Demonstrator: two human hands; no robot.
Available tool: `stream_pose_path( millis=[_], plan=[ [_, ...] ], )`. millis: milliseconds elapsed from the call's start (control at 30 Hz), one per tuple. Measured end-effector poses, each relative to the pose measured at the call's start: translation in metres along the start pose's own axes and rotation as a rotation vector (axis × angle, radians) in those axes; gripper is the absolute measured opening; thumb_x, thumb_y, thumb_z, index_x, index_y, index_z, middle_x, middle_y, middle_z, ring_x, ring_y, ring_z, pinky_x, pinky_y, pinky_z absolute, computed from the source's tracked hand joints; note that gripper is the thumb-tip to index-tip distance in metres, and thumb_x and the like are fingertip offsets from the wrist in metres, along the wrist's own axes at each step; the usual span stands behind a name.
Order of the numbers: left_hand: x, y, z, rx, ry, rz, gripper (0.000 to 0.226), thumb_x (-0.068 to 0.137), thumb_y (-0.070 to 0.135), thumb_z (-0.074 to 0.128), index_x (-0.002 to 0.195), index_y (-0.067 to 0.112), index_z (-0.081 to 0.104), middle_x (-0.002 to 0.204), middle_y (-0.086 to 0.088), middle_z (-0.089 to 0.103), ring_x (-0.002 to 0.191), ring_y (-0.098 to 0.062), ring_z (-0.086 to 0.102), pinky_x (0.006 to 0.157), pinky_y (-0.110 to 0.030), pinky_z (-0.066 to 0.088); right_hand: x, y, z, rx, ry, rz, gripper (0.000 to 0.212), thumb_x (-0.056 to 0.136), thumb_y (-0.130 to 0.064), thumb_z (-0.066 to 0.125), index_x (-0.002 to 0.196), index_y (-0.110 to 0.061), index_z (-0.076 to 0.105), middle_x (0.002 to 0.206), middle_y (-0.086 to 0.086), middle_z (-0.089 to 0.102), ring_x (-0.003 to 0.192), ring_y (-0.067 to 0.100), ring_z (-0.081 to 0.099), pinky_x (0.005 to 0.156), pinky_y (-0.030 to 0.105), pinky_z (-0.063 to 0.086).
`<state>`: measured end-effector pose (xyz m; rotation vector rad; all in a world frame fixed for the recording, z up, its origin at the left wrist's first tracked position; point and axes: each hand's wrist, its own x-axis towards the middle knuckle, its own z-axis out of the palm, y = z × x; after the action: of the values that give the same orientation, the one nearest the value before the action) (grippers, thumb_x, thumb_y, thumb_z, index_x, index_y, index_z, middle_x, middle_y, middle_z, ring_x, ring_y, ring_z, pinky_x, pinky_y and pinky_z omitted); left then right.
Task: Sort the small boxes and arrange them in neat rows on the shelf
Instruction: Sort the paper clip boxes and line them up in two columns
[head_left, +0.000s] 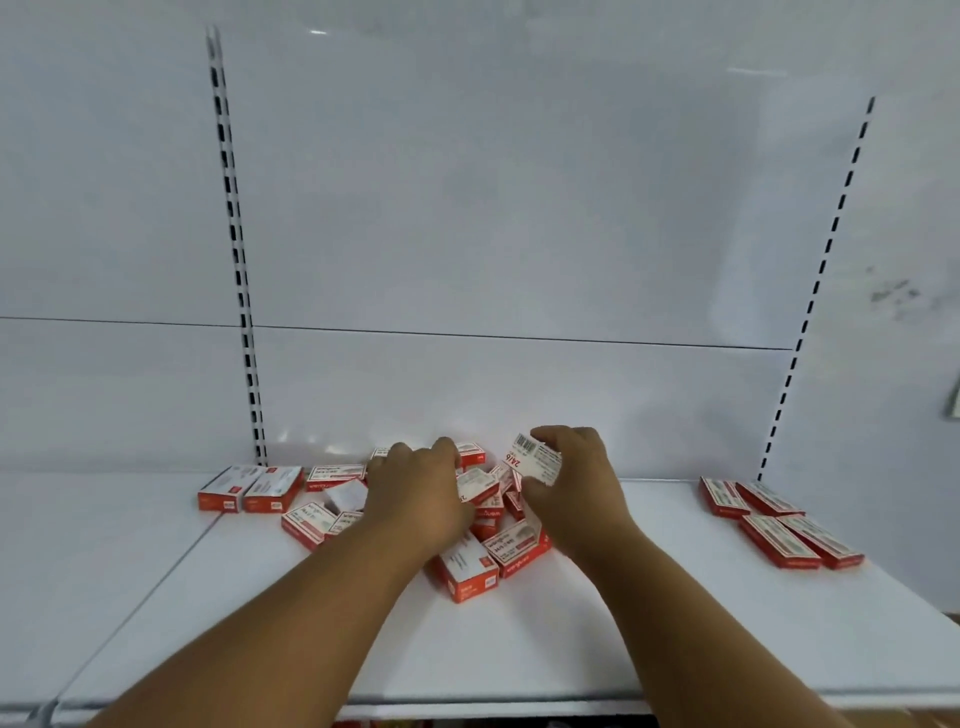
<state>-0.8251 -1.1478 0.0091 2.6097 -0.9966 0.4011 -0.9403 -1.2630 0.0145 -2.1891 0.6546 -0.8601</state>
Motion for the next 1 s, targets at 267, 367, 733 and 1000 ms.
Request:
stream_pose_path(
  millis=[267, 367, 733, 1000],
  plan=[
    [-0.003, 0.003, -0.005, -0.565, 0.234, 0.007, 0.053, 0.083, 0.023, 0.076, 0.128, 0.033, 0.050, 0.117, 0.019, 0.044, 0.105, 0.002, 0.050, 0.077, -0.010, 0.047, 0.015, -0.007, -0.003, 0.515, 0.006, 0.180, 0.033, 0.084, -0.010, 0.070, 0.099, -0.030, 0.050, 0.096, -0.008, 0.065, 0.076, 0.014, 0.072, 0.058, 0.031, 0.061],
    [-0.006, 0.011, -0.014, -0.808, 0.176, -0.196, 0.031, 0.093, 0.030, 0.065, 0.122, 0.037, 0.054, 0.109, 0.020, 0.057, 0.096, -0.002, 0.061, 0.065, -0.010, 0.047, 0.019, -0.011, -0.004, 0.600, -0.028, 0.250, 0.028, 0.087, -0.015, 0.070, 0.104, -0.029, 0.053, 0.101, -0.005, 0.068, 0.073, 0.015, 0.073, 0.063, 0.039, 0.063],
    [-0.008, 0.061, -0.017, -1.610, -0.035, -0.593, 0.014, 0.098, 0.026, 0.059, 0.104, 0.015, 0.065, 0.080, -0.010, 0.075, 0.057, -0.014, 0.064, 0.056, -0.029, 0.052, 0.017, 0.011, -0.038, 0.871, -0.047, 0.344, 0.023, 0.087, -0.010, 0.069, 0.110, -0.012, 0.067, 0.078, 0.010, 0.066, 0.070, 0.019, 0.058, 0.071, 0.031, 0.052],
    [-0.015, 0.155, 0.012, -1.672, -0.293, -0.455, 0.031, 0.087, -0.002, 0.067, 0.113, 0.011, 0.055, 0.092, -0.013, 0.074, 0.069, -0.024, 0.074, 0.063, -0.034, 0.060, -0.008, 0.076, -0.118, 0.694, 0.236, 0.378, 0.021, 0.098, -0.025, 0.055, 0.093, -0.009, 0.067, 0.056, 0.009, 0.063, 0.048, 0.021, 0.056, 0.044, 0.028, 0.041]
  ],
)
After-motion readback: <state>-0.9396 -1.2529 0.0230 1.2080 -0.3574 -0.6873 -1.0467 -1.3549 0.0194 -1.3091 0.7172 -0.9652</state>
